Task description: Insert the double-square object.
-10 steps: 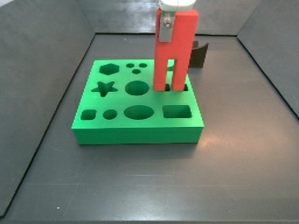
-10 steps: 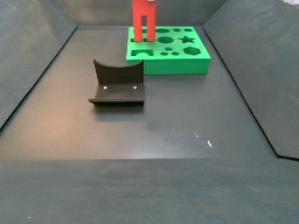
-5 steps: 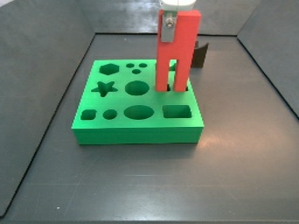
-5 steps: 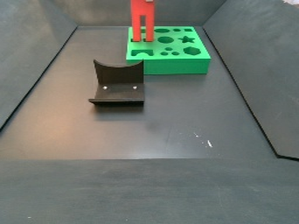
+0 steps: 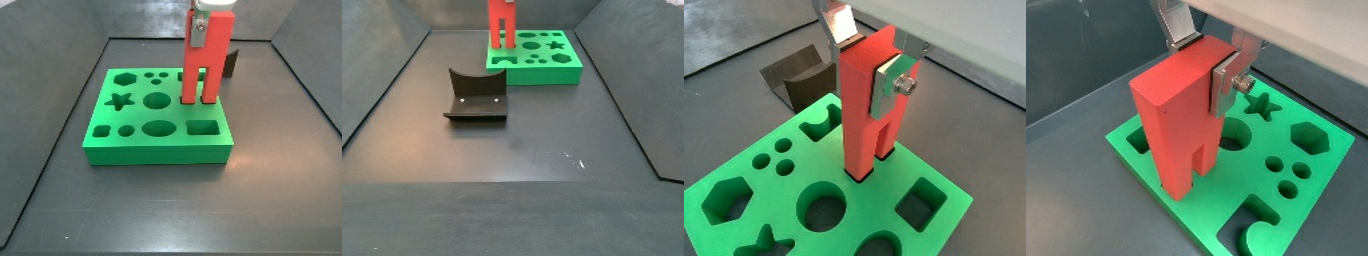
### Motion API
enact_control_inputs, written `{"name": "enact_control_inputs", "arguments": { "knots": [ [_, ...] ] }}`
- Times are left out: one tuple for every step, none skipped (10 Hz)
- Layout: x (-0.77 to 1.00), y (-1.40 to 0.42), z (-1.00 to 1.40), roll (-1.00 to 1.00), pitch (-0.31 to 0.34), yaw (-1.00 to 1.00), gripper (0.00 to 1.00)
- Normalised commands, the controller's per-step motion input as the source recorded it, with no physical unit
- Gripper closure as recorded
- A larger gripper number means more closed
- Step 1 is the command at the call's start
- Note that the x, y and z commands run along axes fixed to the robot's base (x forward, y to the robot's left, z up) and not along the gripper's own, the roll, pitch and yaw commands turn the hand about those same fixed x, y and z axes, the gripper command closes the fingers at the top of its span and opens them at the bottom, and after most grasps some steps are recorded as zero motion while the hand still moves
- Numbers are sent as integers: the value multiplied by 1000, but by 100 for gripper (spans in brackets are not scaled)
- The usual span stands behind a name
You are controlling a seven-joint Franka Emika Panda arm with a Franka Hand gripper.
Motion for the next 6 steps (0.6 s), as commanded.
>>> {"name": "enact_control_inputs", "arguments": {
  "knots": [
    [-297, 0, -186, -141, -54, 0, 100],
    [-326, 0, -191, -141, -51, 0, 100],
    [-240, 0, -191, -139, -51, 0, 100],
    [-269, 0, -229, -50, -43, 0, 100],
    [-297, 0, -223, -50, -50, -11, 100],
    [-180, 0, -220, -56, -53, -57, 100]
  ]
}}
